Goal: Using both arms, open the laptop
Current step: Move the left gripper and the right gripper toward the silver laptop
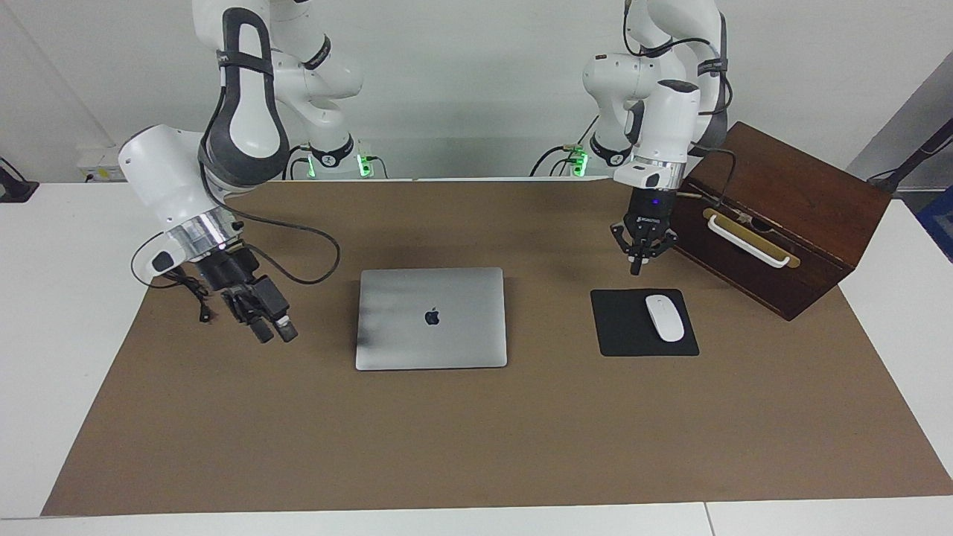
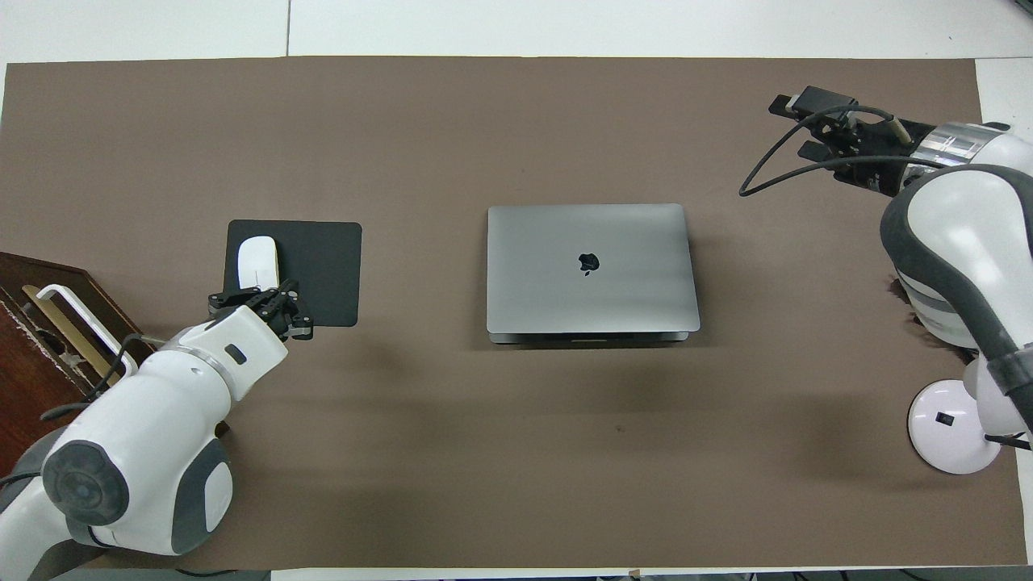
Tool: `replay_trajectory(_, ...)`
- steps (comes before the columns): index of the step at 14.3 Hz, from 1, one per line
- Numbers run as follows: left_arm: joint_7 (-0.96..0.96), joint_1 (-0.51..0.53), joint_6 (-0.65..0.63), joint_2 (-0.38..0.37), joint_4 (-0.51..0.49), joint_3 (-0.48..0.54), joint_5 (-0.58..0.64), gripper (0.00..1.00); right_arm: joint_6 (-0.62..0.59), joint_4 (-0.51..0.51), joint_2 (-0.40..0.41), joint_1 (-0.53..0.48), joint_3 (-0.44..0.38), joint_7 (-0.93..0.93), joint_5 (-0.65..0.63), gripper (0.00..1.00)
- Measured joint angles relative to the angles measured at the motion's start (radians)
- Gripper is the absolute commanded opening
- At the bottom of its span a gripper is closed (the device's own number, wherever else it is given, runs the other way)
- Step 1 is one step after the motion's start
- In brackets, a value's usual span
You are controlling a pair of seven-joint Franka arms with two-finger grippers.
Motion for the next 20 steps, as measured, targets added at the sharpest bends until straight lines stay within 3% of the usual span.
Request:
replay_trajectory(8,-0.176,-0.153,0.2,0.048,-0.078,0.0,0.0,0.0,0.084,-0.276,-0.15,0.145,0.004,0.16,0.068,1.0)
replay_trajectory(14,-0.232,-0.252,0.318,0.116,-0.093,0.0,0.0,0.0,0.09,-0.484,-0.314,0.156,0.004,0.274,0.068,1.0)
replay_trajectory(17,-0.241,-0.278,0.35,0.133,-0.1,0.0,0.0,0.0,0.154,-0.586,-0.4,0.19,0.012,0.375,0.068,1.0)
replay_trajectory(20,-0.245,-0.314,0.405,0.17,-0.104,0.0,0.0,0.0,0.239,-0.647,-0.444,0.29,0.026,0.533,0.069,1.0)
